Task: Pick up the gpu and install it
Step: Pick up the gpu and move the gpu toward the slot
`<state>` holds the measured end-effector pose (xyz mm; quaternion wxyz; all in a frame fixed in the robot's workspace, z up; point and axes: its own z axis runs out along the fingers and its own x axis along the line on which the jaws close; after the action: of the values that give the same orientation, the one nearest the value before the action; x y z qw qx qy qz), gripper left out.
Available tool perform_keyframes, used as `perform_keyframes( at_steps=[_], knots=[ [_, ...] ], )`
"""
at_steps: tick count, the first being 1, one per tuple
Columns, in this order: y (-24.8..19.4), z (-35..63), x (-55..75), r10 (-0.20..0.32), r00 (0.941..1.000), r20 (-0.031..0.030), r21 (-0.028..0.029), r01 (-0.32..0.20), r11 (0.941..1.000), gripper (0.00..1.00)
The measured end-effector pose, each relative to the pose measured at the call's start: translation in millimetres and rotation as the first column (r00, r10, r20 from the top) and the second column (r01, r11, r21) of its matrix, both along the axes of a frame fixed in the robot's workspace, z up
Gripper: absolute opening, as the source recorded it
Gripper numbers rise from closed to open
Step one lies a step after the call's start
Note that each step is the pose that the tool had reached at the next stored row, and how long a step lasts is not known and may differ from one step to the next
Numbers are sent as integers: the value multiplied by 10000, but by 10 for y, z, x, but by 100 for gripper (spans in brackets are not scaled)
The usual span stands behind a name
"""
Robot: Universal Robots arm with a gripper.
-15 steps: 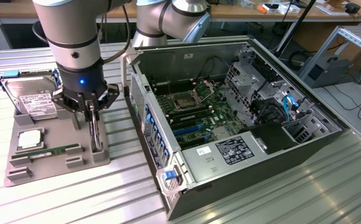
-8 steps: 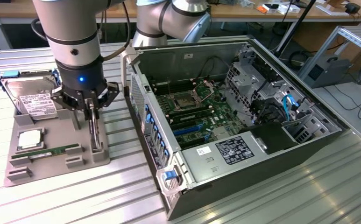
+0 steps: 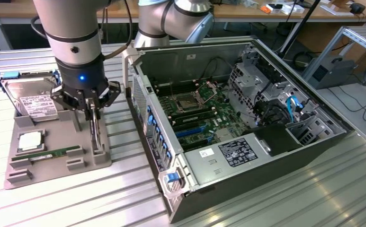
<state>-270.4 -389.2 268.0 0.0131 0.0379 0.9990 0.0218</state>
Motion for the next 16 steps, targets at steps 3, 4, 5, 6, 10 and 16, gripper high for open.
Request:
perform_keyframes(
  at_steps=[3,4,5,6,10,16],
  knots=[
    [0,23,0,0,10000,-1,-1,0,10000,27],
    [0,27,0,0,10000,-1,-1,0,10000,27],
    [0,37,0,0,10000,0,0,0,10000,27],
    [0,50,0,0,10000,-1,-1,0,10000,27],
    [0,78,0,0,10000,0,0,0,10000,27],
    [0,139,0,0,10000,-1,-1,0,10000,27]
  ],
)
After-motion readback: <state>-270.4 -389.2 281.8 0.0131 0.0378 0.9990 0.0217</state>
